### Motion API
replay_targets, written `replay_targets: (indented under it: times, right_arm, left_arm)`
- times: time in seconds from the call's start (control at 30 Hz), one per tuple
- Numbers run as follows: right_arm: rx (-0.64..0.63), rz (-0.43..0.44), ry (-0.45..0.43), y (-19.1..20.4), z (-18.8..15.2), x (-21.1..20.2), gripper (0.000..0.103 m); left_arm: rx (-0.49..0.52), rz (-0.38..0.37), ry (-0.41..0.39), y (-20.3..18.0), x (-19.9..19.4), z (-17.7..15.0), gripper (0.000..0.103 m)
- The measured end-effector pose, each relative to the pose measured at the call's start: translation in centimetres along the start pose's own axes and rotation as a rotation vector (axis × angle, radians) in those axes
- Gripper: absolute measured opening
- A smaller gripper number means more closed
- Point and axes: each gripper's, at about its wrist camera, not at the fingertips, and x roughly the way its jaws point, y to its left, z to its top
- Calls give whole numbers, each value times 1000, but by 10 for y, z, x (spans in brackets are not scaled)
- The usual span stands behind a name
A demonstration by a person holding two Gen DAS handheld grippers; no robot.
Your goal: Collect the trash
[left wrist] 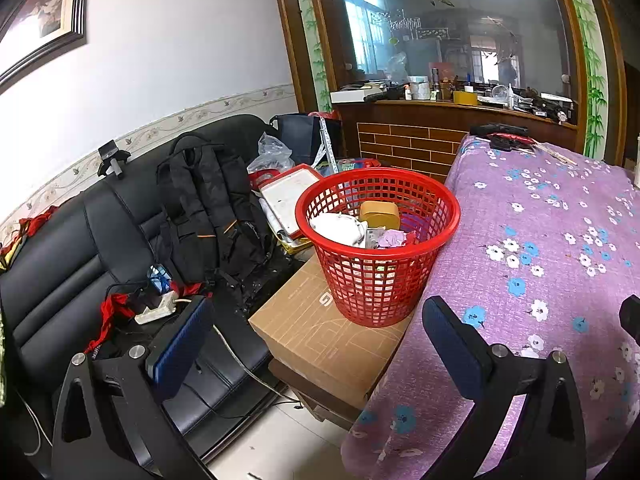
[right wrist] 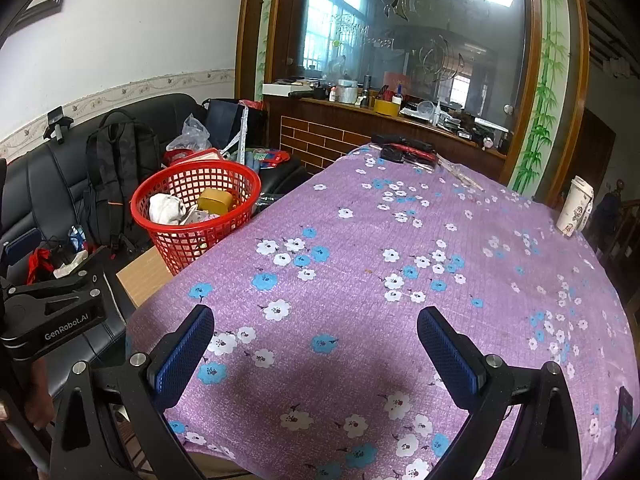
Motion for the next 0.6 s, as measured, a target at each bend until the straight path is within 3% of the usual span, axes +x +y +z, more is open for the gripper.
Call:
replay_targets:
  times: [0.6]
  right_arm:
    - [32, -11, 14, -12, -6, 6, 103]
  left_arm:
    - [18, -21, -10, -6, -1, 3, 103]
